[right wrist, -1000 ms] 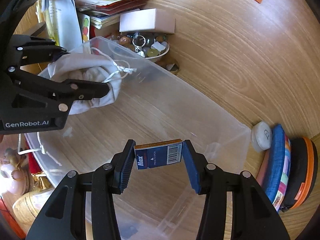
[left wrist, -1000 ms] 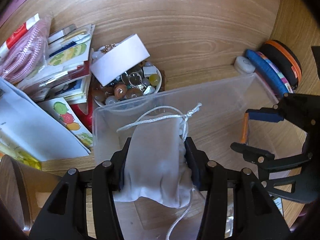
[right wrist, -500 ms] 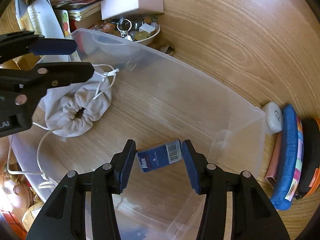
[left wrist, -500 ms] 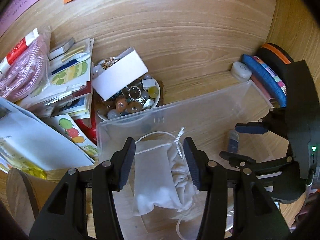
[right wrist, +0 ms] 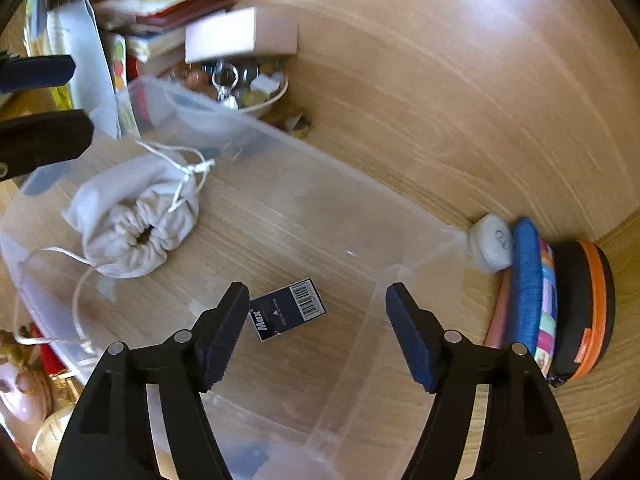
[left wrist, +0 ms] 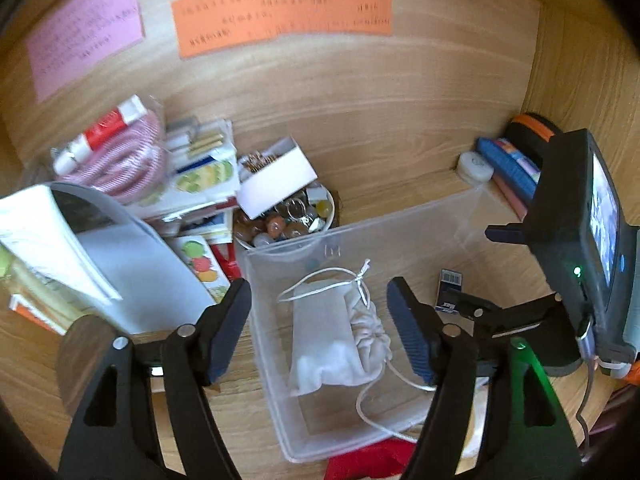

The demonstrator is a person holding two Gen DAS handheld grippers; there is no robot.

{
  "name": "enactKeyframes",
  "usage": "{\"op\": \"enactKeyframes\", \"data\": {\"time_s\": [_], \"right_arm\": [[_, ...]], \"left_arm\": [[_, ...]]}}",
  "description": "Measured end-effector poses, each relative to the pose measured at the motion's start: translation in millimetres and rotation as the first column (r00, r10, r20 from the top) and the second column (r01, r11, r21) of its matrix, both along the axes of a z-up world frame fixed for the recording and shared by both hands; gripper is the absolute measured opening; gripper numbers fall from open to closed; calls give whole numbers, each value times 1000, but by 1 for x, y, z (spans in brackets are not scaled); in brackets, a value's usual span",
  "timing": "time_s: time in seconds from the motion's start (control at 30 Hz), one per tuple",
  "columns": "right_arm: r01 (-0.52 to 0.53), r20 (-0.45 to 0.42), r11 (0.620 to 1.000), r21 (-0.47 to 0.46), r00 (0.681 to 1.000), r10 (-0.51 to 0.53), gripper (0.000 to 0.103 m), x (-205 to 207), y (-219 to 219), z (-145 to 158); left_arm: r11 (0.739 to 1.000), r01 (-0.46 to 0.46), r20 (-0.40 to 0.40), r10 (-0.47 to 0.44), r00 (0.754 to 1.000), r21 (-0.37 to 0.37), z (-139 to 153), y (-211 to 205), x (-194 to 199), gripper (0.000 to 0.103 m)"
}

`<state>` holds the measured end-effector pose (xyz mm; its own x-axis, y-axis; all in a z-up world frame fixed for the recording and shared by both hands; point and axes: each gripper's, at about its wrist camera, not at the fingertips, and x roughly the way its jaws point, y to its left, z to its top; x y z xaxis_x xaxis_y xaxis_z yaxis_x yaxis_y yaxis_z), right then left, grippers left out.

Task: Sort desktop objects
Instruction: 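Carry the pouch and matchbox over the clear box and release both inside, then move both grippers back toward the objects on the desk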

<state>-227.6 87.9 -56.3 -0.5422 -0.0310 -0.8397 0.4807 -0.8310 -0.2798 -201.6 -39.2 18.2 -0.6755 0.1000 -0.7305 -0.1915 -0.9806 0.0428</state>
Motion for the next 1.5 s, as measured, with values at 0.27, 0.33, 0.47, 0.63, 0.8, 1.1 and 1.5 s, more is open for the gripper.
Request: {"op": "enactKeyframes", "data": {"time_s": [0.27, 0.33, 0.47, 0.63, 0.8, 1.1, 1.5], "right_arm": [[11, -71, 997, -72, 997, -16, 68, 29, 21, 32], [12, -92, 995, -102, 996, -21, 68, 39, 18, 42], [6, -162, 989, -147, 986, -30, 77, 69, 32, 60], [-26, -262, 991, -131, 965, -10, 78, 104, 42, 70], [-56, -282, 987, -151, 959, 11, 80, 139, 47, 66], [-58, -222, 978, -200, 975, 12, 81, 169, 56, 36], [-77, -174, 974, -212, 984, 39, 81, 175, 56, 18]], "left_arm": [[1000, -19, -58, 19, 998, -4, 18, -4, 29, 76], [1000, -27, -69, 26, 997, -7, 21, -6, 39, 79], [999, -45, -88, 44, 995, -10, 23, -8, 63, 87], [998, -60, -99, 57, 993, -19, 17, -8, 94, 91], [997, -68, -71, 66, 995, -24, -1, -8, 123, 92], [996, -89, 30, 89, 996, -2, -51, -14, 159, 92], [983, -85, 208, 50, 977, 165, -92, -23, 135, 68]]}}
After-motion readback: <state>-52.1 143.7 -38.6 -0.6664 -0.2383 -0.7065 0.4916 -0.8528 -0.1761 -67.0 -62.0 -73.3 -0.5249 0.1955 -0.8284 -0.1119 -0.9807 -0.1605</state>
